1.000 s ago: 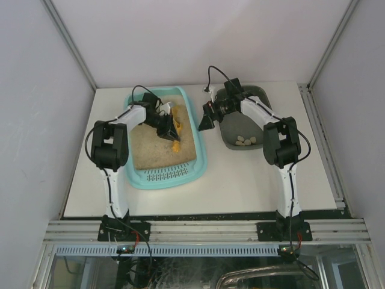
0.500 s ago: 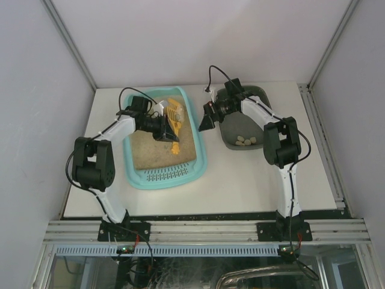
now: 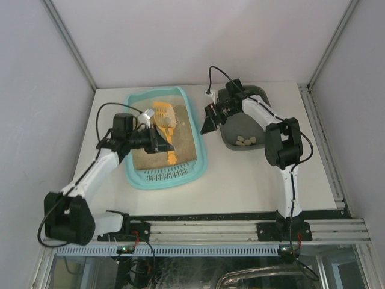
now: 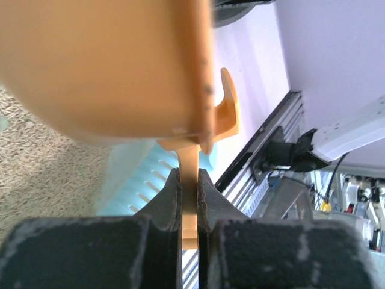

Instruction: Clean the litter box

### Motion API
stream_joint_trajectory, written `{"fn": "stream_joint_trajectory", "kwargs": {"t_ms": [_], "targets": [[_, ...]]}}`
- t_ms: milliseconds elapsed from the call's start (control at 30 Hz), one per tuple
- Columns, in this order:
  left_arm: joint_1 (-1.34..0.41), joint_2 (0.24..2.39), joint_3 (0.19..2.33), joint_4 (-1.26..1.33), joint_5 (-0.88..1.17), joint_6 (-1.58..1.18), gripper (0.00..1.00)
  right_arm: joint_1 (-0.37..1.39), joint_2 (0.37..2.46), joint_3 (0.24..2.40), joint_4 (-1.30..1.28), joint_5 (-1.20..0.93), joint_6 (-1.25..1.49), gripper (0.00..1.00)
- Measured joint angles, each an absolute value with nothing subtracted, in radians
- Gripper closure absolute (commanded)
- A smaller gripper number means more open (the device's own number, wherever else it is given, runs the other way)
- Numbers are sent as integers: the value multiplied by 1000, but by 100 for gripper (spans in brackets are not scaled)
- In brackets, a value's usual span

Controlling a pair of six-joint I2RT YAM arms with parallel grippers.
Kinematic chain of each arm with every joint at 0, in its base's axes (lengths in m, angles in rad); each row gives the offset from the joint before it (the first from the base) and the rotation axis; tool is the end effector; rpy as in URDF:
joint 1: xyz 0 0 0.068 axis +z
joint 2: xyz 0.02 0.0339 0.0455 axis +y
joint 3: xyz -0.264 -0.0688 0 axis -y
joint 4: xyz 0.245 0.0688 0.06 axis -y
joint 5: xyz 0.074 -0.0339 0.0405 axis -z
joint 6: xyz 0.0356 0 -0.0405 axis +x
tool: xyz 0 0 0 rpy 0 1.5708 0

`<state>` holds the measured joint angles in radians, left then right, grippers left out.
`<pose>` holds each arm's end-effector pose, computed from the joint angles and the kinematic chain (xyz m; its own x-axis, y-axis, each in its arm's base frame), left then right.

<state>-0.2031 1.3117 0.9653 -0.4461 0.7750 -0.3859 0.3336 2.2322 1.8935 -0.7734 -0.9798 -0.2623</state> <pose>0.2624 -0.0795 0.2711 -0.8815 -0.0930 -0.4629 0.3167 0.6105 -0.7259 0.4389 0.1834 0.2129 -0.6808 -0.3889 -0.6207 -0.7314 0.3161 0.6043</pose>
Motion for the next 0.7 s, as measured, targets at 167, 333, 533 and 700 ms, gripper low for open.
{"fn": "stream_joint_trajectory", "kwargs": {"t_ms": [167,333,533,700], "targets": [[-175,1095,657,51,845,-716,100,327,2100,1806,-822,-975,-301,0],[-150,1142,358,906,844,-1200,100,318,1895,1670,-864,-970,-332,0],[-148,1212,294,1307,820,-1415,100,300,1722,1518,-902,-906,-363,0],[-96,1275,273,1411,818,-1478,100,268,1639,1342,-902,-739,-300,0]]}}
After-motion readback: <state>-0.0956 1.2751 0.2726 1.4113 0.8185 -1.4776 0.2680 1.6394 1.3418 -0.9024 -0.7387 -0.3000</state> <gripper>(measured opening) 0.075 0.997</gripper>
